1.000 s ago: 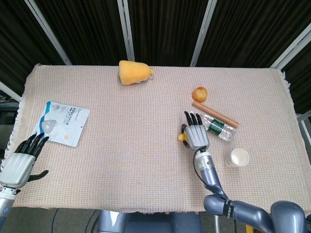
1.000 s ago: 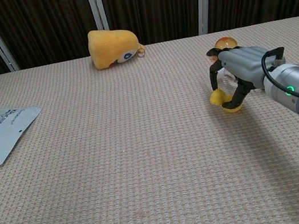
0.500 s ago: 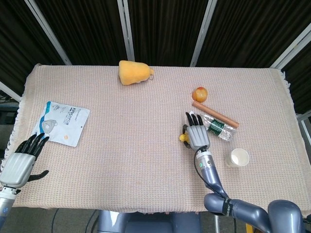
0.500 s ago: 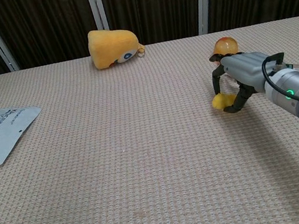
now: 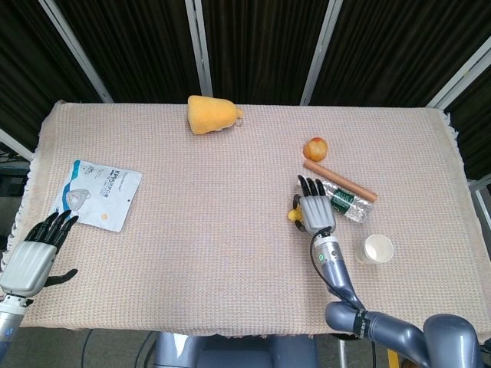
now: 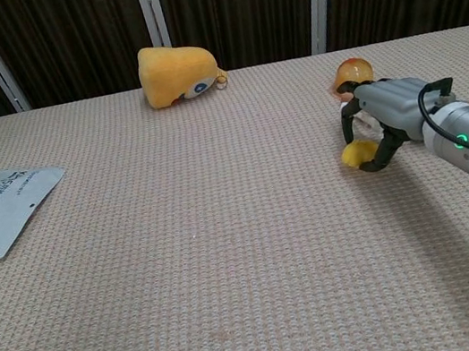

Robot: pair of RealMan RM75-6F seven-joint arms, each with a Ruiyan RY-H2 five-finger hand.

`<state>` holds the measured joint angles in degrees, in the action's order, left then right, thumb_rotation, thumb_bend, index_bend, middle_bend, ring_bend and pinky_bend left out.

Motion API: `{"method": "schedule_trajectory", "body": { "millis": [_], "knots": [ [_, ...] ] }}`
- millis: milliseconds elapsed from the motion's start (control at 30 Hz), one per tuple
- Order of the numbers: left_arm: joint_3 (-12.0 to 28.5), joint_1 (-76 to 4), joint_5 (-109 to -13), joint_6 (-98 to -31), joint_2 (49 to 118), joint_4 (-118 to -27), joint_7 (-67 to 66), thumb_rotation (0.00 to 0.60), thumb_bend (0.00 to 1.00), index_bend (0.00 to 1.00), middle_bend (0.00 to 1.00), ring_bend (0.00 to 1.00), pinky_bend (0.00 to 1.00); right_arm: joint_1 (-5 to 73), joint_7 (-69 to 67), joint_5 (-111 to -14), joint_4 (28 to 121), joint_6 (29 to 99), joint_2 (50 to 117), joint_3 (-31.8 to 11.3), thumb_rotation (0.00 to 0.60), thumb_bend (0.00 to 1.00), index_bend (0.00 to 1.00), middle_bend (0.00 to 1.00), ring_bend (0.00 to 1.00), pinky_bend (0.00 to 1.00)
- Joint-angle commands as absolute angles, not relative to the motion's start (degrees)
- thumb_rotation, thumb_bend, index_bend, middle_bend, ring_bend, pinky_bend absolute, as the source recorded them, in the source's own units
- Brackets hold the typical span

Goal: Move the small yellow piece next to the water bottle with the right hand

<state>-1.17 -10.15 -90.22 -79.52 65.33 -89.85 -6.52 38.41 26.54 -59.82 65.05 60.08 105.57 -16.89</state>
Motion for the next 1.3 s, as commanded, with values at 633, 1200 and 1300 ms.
{"method": "schedule_trajectory", "body": {
  "millis": [633,1200,1300],
  "knots": [
    [-1.3,-10.3,-90.0,-79.1,65.2,-90.2,-6.6,0.600,0.00,0.00,0.00,0.00,0.16,39.3,25.3,-59.0,62.8,58.6,104.7,-16.8,0.600,0.21,0.51,0.00,0.00,0.00],
    [-1.3,-10.5,-90.3,-79.0,65.1,-90.4,-6.7,0.600,0.00,0.00,0.00,0.00,0.16,38.9,25.2,-59.8,64.8,59.9,101.7,-16.6,0.600,0.21,0.51,0.00,0.00,0.00],
    [-1.3,-10.5,-90.3,-79.1,65.1,-90.3,-6.6,0.600,0.00,0.00,0.00,0.00,0.16,38.9,25.6,-59.7,65.4,59.9,101.2,-16.7,0.600,0.21,0.51,0.00,0.00,0.00]
  ]
}}
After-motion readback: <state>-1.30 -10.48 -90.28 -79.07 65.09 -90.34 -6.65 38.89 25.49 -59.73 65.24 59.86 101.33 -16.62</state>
